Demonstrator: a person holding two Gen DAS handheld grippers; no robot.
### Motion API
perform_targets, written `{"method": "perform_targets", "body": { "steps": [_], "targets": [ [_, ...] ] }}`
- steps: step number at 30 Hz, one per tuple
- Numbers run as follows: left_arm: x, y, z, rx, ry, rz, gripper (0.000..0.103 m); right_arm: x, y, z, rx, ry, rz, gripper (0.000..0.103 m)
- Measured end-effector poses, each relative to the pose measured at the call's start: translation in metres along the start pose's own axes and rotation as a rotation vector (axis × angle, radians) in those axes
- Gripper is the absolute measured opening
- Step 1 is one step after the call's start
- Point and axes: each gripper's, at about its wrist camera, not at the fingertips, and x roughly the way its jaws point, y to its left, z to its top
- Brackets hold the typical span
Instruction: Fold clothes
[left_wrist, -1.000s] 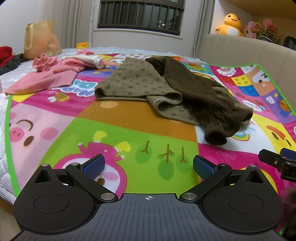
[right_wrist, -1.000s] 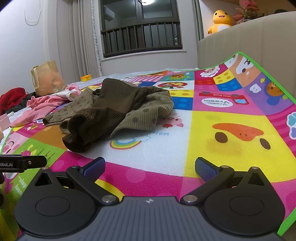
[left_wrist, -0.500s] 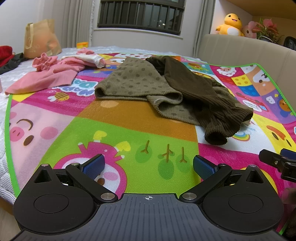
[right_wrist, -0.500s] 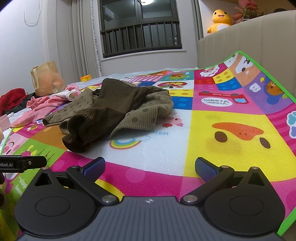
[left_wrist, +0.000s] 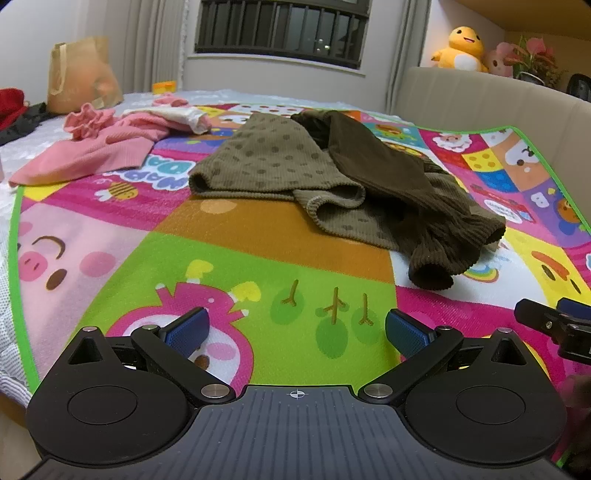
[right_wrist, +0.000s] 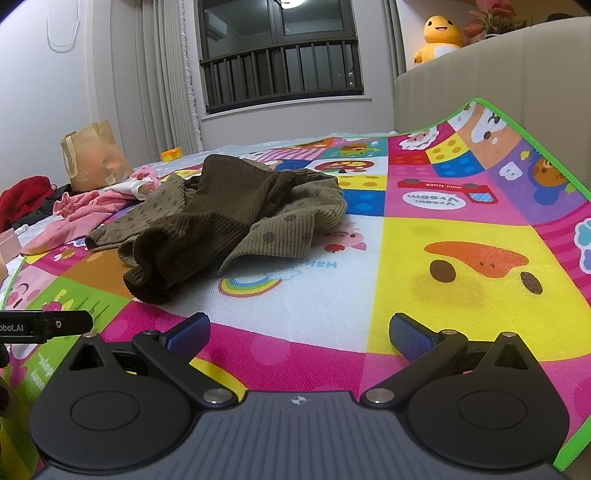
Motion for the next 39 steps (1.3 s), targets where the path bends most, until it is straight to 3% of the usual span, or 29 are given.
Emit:
{"method": "perform_targets", "body": {
  "steps": [4, 9, 14, 23, 26, 30, 35, 39],
  "targets": [
    [0.002, 0.006, 0.010, -0.010, 0.014, -0.029, 0.103, 0.004, -0.005, 0.008, 0.023, 0.017, 0.026, 0.103],
    [0.013, 0.022, 0.039, -0.057, 0.039, -0.125, 0.103, 0.015, -0.025, 0.037, 0.117, 0.064, 0.036, 0.103],
    [0.023, 0.028, 0.068, -0.057, 0.005, -0.132, 0.103, 0.035, -0.051, 0.068, 0.205, 0.102, 0.051, 0.103],
    [0.052, 0.030, 0.113, -0.007, -0.012, -0.157, 0.103, 0.093, -0.048, 0.099, 0.119, 0.157, 0.052, 0.103],
    [0.072, 0.034, 0.127, 0.023, -0.011, -0.178, 0.103, 0.117, -0.047, 0.105, 0.131, 0.188, 0.062, 0.103],
    [0.108, 0.045, 0.147, -0.005, 0.011, -0.152, 0.103, 0.142, -0.054, 0.099, 0.192, 0.245, 0.090, 0.103],
    [0.158, 0.063, 0.155, -0.078, 0.105, -0.139, 0.103, 0.143, -0.045, 0.094, 0.109, 0.259, 0.087, 0.103],
    [0.170, 0.069, 0.149, -0.068, 0.116, -0.132, 0.103, 0.140, -0.034, 0.088, 0.012, 0.248, 0.070, 0.103]
  ]
}}
